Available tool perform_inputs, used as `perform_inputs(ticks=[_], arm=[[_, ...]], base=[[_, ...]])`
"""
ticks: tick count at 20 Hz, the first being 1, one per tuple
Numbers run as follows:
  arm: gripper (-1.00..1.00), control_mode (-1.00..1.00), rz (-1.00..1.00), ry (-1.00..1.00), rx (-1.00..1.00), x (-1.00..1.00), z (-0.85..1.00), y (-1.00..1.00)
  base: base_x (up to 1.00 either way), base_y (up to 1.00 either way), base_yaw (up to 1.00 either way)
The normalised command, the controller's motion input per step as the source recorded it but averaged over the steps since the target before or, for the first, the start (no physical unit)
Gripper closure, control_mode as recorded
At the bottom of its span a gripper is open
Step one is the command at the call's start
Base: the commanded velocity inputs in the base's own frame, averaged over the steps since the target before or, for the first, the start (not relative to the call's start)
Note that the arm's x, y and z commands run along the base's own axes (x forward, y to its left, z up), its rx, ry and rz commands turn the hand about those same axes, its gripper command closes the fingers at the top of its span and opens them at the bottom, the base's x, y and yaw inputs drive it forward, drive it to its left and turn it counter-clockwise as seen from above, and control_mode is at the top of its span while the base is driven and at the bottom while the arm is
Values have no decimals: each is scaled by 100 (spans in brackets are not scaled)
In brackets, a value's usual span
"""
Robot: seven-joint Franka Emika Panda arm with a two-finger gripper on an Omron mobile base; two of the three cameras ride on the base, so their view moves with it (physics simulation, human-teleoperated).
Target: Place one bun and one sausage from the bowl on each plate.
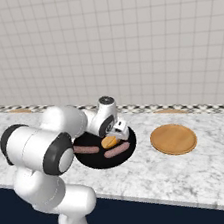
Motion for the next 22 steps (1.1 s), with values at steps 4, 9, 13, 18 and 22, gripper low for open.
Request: perform_inputs(ticks=[4, 9, 13, 18, 22], arm=[[-100, -100, 0, -2, 4, 10, -33, 0], [-100, -100, 0, -1, 1, 7, -39, 0], [100, -100, 0, 0, 0, 1, -37, 2], [100, -100, 0, -2, 0, -8, 12, -1], [100, -100, 0, -2, 0, -34, 77, -29]], base=[[0, 0, 0], [0, 0, 0], [0, 0, 0], [0, 0, 0], [0, 0, 0]])
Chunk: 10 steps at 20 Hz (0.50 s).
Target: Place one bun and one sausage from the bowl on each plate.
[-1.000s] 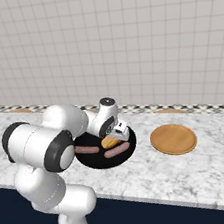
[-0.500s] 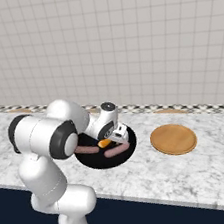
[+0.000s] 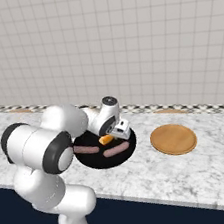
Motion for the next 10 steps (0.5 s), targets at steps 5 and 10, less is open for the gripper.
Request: perform_inputs(ticks=[5, 10], arm=[[100, -100, -5, -1, -1, -32, 63, -59], [100, -100, -14, 2, -9, -6, 31, -98]], base=[[0, 0, 0], [0, 0, 0]])
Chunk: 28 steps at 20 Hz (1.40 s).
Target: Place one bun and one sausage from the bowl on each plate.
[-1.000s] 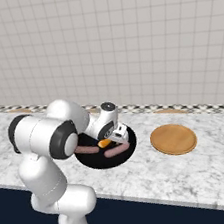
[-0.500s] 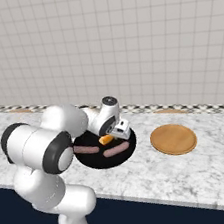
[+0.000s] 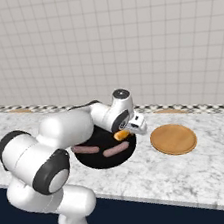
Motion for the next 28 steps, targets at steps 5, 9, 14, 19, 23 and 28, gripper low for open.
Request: perform_inputs(ticks=[5, 9, 14, 19, 23, 28], arm=[[100, -100, -18, 3, -14, 0, 5, -99], [100, -100, -17, 3, -1, 0, 0, -100], [100, -100, -8, 0, 3, 2, -5, -92], [100, -100, -1, 0, 11, 9, -40, -57], [100, -100, 0, 0, 15, 29, -39, -25], [100, -100, 0, 1, 5, 51, -30, -12]], base=[[0, 0, 0], [0, 0, 0], [0, 0, 0], [0, 0, 0], [0, 0, 0], [0, 0, 0]])
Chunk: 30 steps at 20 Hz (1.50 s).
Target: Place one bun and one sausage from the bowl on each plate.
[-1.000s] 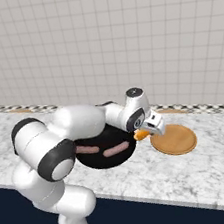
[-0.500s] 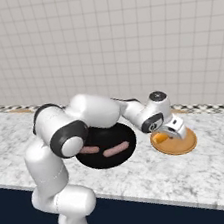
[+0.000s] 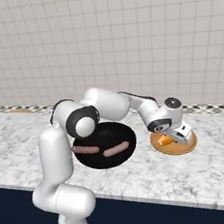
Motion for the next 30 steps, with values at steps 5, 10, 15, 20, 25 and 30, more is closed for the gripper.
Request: perform_inputs(ticks=[5, 10, 15, 20, 25, 30], arm=[[-100, -100, 0, 2, 0, 35, -26, -12], [-100, -100, 0, 3, 0, 23, -8, -9], [-100, -100, -1, 0, 0, 4, -1, 10], [-100, -100, -1, -1, 0, -10, 49, 28], [-100, -100, -9, 0, 0, -45, 44, 86], [-100, -100, -16, 0, 0, -57, 2, 98]], base=[[0, 0, 0], [0, 0, 0], [0, 0, 0], [0, 0, 0], [0, 0, 0], [0, 0, 0]])
